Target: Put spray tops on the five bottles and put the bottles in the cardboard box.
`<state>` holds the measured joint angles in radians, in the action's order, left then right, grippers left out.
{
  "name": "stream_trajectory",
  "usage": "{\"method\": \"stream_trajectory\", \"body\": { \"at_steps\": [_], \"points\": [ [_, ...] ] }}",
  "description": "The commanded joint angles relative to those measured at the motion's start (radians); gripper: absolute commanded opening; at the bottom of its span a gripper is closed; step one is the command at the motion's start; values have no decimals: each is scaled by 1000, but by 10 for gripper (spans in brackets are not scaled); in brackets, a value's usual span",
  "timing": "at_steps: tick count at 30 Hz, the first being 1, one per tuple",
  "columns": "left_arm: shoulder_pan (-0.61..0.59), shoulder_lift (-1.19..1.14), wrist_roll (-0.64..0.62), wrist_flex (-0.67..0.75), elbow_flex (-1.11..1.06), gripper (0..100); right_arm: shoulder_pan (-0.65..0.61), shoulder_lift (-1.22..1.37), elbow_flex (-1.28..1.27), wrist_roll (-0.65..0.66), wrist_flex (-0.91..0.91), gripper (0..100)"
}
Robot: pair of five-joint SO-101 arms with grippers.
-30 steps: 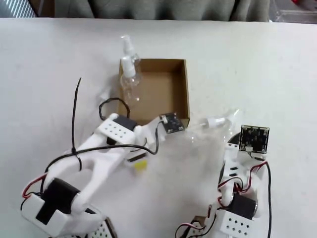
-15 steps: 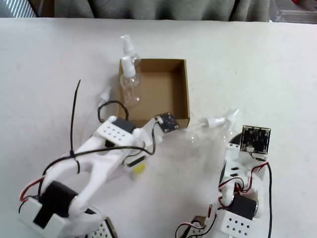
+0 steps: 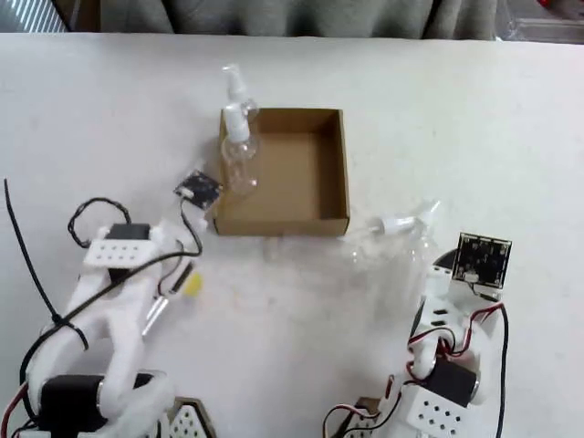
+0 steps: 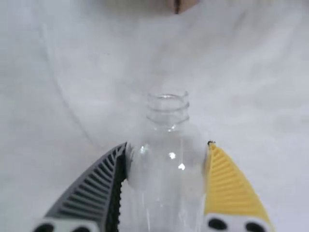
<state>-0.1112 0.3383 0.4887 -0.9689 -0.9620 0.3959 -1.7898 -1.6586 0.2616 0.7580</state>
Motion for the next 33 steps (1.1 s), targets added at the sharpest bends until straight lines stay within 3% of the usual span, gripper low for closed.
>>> {"method": "stream_trajectory", "body": {
  "at_steps": [1,11,16,33],
  "points": [
    [-25,41,-12,25,3,22,36,-12,94,8,-12,19],
    [-27,41,-5,28,-2,22,45,-10,295,3,71,19],
    [-58,41,-5,28,2,22,-25,35,400,0,140,19],
    [-56,39,-5,28,2,22,-74,931,984,-6,326,25]
  ]
}}
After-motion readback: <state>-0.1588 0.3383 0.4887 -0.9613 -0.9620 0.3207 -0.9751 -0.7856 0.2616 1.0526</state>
